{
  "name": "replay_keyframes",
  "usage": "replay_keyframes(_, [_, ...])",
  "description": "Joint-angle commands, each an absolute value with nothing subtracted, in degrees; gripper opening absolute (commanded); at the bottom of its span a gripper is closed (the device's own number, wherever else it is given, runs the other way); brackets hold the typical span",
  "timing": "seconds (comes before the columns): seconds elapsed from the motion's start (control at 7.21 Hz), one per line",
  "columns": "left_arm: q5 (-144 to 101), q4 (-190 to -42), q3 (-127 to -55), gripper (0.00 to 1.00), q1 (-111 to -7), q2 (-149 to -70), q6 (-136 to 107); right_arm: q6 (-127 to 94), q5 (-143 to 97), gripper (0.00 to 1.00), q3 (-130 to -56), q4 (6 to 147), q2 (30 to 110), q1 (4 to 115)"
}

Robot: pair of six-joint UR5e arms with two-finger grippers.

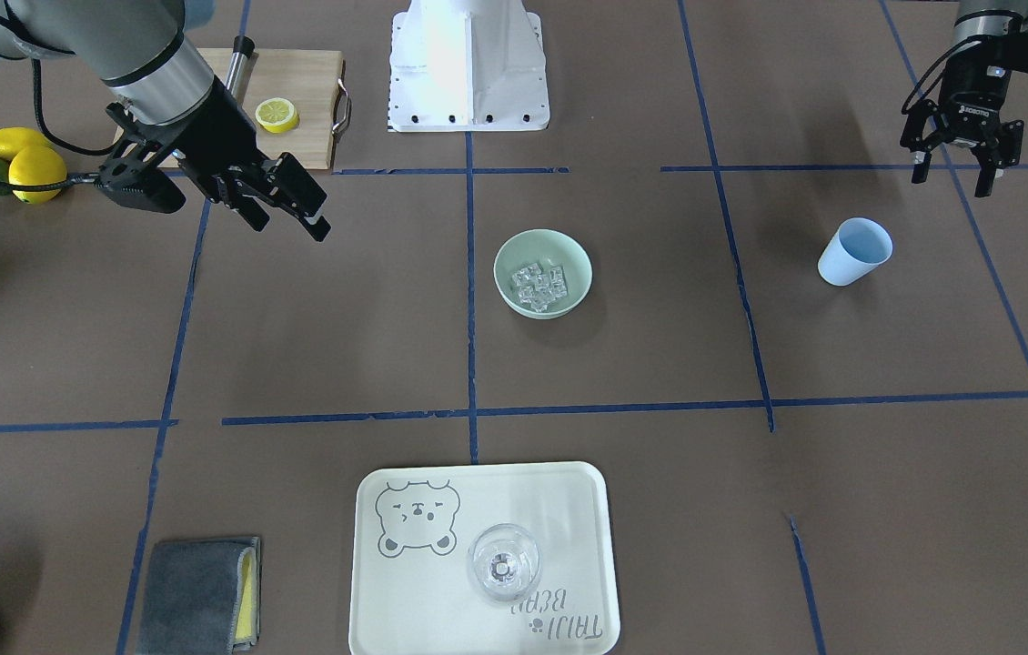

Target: Pour ice into bowl

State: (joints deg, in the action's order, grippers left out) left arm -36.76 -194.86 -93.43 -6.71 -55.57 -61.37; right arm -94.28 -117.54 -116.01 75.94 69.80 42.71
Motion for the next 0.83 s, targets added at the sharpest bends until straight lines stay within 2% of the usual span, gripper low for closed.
replay_keyframes(0.0, [-47.1,-196.5,-93.2,1.00,-15.1,-56.2,-56.8,-94.2,-117.5,1.00,-116.2,75.9,69.8,42.7])
replay_keyframes(0.42, [-73.5,-194.1,-92.6,1.00,-38.0,-62.6,-47.1,-94.0,-117.9,1.00,-115.9,76.0,69.8,43.3])
replay_keyframes(0.69, [-94.5,-180.5,-92.6,1.00,-55.3,-69.1,-39.1,-94.6,-117.2,1.00,-115.8,76.1,68.6,41.5])
